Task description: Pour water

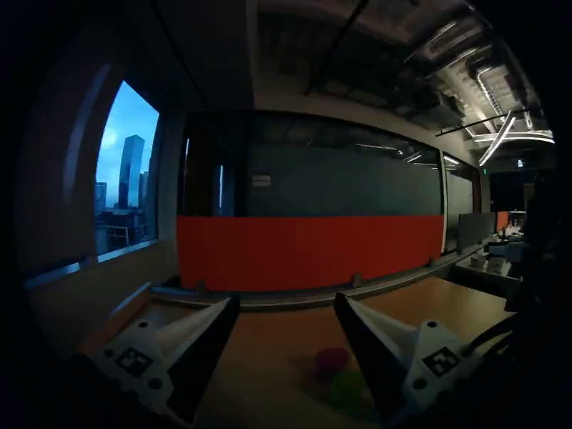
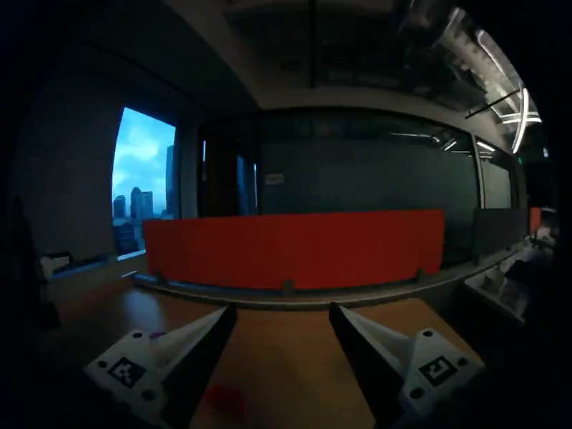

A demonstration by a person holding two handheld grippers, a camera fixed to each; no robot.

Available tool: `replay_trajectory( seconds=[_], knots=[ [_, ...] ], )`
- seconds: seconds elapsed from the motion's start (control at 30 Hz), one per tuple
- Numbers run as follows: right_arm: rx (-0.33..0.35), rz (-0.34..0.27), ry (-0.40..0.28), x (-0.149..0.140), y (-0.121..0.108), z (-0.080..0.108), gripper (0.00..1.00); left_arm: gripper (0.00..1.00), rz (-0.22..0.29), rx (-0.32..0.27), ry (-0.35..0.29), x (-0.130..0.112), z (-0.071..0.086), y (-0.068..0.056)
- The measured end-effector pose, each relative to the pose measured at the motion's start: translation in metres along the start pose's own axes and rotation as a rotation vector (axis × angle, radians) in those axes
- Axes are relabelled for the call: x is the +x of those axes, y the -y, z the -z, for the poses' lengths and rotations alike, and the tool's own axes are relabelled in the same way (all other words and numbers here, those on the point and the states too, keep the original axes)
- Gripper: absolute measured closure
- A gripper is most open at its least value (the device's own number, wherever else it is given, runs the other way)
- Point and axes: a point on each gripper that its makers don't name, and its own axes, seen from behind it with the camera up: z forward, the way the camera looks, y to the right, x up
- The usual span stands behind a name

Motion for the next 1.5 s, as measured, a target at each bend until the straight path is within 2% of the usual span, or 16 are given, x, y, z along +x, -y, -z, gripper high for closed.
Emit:
replay_trajectory(
  seconds=[0.37, 0.57, 0.77, 1.0, 1.2, 1.5],
  knots=[
    [0.184, 0.019, 0.003, 0.0, 0.039, 0.005, 0.0, 0.02, 0.007, -0.159, -0.008, 0.004, 0.002, -0.024],
    [0.27, 0.033, 0.0, 0.006, 0.06, 0.011, 0.0, 0.02, 0.009, -0.225, -0.007, 0.004, 0.004, -0.034],
    [0.323, 0.03, -0.009, 0.011, 0.072, 0.014, 0.0, 0.02, 0.022, -0.261, 0.006, 0.001, 0.004, -0.036],
    [0.372, 0.036, -0.001, 0.01, 0.086, 0.015, 0.0, 0.02, 0.001, -0.279, 0.013, -0.002, 0.003, -0.035],
    [0.43, 0.066, 0.041, 0.002, 0.1, 0.015, 0.0, 0.02, -0.012, -0.319, 0.038, -0.009, 0.001, -0.04],
    [0.564, 0.133, 0.093, -0.01, 0.131, 0.021, 0.0, 0.02, -0.053, -0.402, 0.096, -0.025, -0.002, -0.052]
  ],
)
